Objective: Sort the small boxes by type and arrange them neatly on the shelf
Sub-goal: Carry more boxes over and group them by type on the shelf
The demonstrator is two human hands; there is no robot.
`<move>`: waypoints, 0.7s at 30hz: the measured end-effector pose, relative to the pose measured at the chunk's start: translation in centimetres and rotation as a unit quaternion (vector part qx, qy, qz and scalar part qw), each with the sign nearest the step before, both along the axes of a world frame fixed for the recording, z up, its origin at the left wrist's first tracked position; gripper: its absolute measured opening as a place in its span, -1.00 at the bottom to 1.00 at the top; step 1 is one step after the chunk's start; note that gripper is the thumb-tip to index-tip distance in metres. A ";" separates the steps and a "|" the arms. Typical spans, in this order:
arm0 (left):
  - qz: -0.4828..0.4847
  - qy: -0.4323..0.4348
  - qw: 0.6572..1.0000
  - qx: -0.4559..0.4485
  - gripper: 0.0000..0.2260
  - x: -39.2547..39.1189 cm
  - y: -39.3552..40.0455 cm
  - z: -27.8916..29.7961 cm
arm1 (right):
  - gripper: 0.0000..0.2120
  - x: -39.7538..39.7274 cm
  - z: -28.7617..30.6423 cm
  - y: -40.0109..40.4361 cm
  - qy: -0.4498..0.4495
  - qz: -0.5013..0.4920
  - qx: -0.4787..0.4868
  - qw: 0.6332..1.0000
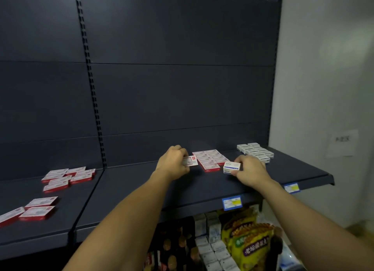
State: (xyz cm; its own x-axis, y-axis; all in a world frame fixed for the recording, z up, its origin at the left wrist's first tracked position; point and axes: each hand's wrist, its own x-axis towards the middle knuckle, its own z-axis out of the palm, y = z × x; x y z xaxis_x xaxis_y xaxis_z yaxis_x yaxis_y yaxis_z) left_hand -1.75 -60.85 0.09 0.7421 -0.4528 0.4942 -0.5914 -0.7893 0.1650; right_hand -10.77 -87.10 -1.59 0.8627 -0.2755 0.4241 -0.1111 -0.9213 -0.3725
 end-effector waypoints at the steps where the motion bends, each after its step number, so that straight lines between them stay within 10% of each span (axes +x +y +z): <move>1: -0.003 -0.001 1.000 -0.001 -0.66 0.7 -0.9 0.0 | -0.74 0.6 0.2 -0.7 -0.003 -0.002 0.002 1.000; 21: 0.037 0.047 0.998 -0.031 -0.62 12.7 -9.1 -0.2 | -0.71 14.6 0.8 -9.5 0.017 0.025 -0.037 0.999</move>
State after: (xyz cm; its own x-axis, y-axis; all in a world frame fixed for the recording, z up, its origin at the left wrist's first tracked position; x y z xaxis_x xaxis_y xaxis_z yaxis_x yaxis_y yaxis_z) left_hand 10.94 -69.96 -0.15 0.8164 -0.3660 0.4466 -0.5118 -0.8168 0.2661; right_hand 3.81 -96.61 -0.78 0.8888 -0.2012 0.4118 -0.0766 -0.9510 -0.2995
